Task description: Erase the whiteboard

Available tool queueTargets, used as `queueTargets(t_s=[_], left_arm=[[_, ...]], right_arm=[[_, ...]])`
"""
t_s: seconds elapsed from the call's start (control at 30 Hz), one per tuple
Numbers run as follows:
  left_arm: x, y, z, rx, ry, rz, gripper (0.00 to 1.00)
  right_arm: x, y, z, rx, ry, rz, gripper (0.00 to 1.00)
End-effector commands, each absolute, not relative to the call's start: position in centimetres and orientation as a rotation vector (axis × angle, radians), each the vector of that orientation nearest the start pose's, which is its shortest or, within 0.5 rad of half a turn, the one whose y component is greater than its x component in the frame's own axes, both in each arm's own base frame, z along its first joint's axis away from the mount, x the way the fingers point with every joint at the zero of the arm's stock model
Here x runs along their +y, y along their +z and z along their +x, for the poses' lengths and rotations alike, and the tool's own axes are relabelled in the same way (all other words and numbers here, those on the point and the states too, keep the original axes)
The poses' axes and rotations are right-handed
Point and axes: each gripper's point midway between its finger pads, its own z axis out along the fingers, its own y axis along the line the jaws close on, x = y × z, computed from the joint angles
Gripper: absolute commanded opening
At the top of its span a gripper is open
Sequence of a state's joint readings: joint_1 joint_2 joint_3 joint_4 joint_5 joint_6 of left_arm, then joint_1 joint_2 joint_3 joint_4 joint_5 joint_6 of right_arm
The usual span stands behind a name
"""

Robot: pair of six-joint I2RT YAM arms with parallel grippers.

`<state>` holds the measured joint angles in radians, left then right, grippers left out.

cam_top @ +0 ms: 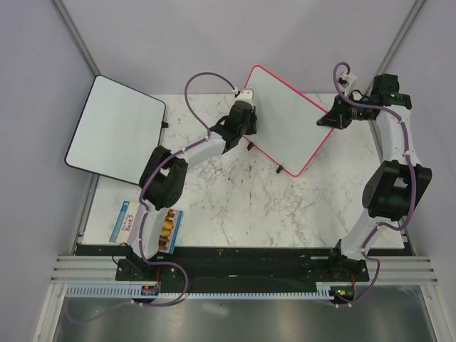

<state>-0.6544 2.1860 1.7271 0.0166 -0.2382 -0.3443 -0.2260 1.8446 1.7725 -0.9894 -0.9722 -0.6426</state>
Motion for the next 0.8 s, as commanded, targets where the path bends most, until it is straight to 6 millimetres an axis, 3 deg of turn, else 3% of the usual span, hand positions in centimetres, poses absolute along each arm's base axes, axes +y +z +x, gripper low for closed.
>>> queueTargets(t_s=[0.0,0.2,0.33,0.4,0.53,0.77], left_arm=[[-39.8,13.2,49.1,2.016,-0.511,0.188,0.02],[-45.3,11.1,43.9,2.048,-0.598,0.330,0.02],[-47.6,9.9,40.5,2.078,-0.671,0.368,0.02],[-48.1,10.5,39.9,2.061,-0.684,0.365,0.02],[-47.3,12.7,41.5,1.998,-0.641,0.341,0.02],[-44.1,17.1,47.6,1.922,-0.588,0.258,0.02]], right_arm=[[5.8,12.9,35.4,2.434,0.955,-0.911,0.00],[5.8,12.7,35.4,2.442,0.957,-0.909,0.00],[5.8,12.7,35.3,2.441,0.959,-0.907,0.00],[5.8,12.7,35.3,2.442,0.960,-0.907,0.00],[5.9,12.7,35.3,2.442,0.963,-0.908,0.00],[5.9,12.7,35.4,2.437,0.965,-0.909,0.00]])
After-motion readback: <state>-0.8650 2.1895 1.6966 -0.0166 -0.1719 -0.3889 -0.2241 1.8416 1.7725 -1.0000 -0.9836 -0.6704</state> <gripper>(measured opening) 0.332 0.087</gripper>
